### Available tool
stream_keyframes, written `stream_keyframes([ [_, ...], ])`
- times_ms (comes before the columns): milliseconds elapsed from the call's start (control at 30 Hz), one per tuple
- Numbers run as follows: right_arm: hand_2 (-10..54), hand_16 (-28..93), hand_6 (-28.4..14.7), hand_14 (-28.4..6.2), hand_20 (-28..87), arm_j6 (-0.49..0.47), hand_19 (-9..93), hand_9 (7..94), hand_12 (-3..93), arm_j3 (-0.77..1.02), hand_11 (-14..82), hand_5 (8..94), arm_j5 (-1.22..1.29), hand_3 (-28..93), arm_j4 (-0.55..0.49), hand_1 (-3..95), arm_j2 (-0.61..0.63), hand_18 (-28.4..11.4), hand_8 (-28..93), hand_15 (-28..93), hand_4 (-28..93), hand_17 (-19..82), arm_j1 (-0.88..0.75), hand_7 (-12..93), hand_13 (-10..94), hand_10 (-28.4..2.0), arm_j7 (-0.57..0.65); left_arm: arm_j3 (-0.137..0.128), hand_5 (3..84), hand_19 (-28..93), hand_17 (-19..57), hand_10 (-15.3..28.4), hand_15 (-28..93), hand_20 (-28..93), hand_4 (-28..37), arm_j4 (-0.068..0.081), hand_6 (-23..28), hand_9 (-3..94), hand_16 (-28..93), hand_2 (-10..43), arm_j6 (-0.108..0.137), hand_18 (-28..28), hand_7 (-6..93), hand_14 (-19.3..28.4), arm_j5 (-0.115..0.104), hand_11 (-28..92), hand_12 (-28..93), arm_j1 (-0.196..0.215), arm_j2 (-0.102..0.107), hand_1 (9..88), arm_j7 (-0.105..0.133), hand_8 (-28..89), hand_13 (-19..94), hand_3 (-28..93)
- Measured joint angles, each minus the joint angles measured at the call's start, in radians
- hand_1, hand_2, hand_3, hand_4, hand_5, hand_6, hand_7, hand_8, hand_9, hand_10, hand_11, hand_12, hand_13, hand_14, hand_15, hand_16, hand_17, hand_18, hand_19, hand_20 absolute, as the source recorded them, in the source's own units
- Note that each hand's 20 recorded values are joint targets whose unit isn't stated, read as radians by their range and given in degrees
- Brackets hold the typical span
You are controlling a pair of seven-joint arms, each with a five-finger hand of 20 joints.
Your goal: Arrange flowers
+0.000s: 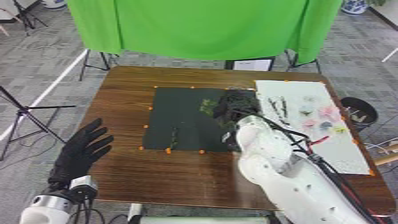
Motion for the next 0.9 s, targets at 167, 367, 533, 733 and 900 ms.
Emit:
stream_keyframes([
  [167,-9.5,41,0.5,-7.2,74,-0.031,93,86.8,56.4,-0.057,72.0,81.5,-0.068,88,0.043,35.2,-0.075,-23.3,25,92,-5,53,-0.013,52,84,-7.0,0.006,0.004,26.5,42,-9.3,12.0,36,8,-27.9,0.002,3.1,23.1,-1,-4.7,-0.001,23.1,24.5,16.6,0.0,25,17,-0.002,0.006,25.6,-0.007,-13,19,70],
  [367,-9.5,41,0.8,-6.9,74,-0.033,93,87.4,56.5,-0.071,71.7,81.8,-0.134,89,0.086,34.6,-0.119,-23.2,25,92,-5,54,-0.038,52,84,-6.7,0.016,0.012,26.6,42,-9.3,12.0,37,8,-28.0,0.006,3.2,23.1,-2,-5.0,-0.002,23.2,25.1,16.7,0.0,26,16,-0.009,0.012,25.5,-0.011,-13,19,71],
  [533,-9.5,42,1.0,-6.7,74,-0.033,93,87.8,56.7,-0.063,71.4,82.0,-0.208,89,0.11,34.2,-0.148,-23.1,25,91,-5,55,-0.058,52,85,-6.5,0.027,0.018,26.5,42,-9.3,12.0,37,8,-28.1,0.011,3.3,23.0,-2,-4.9,-0.003,23.1,25.1,16.6,0.0,26,16,-0.021,0.014,25.5,-0.013,-13,19,71],
  [733,-9.3,42,1.4,-6.6,74,-0.033,93,87.9,57.3,-0.037,70.8,83.3,-0.239,88,0.113,34.0,-0.182,-23.2,24,91,-10,55,-0.09,50,85,-6.3,0.031,0.025,26.5,42,-9.3,11.9,37,8,-26.8,0.015,3.2,22.9,-2,-4.2,-0.003,23.1,24.6,16.5,0.0,26,16,-0.031,0.019,26.0,-0.015,-13,19,71],
  [900,-8.1,43,1.4,-6.5,74,-0.042,93,87.8,57.9,-0.03,69.8,83.5,-0.24,87,0.112,32.9,-0.193,-23.2,23,90,-13,55,-0.109,48,85,-6.2,0.031,0.025,26.4,42,-9.3,11.9,36,8,-25.8,0.015,3.2,22.9,-2,-4.1,-0.004,23.1,24.3,16.3,0.0,25,16,-0.033,0.02,26.2,-0.017,-13,19,71],
])
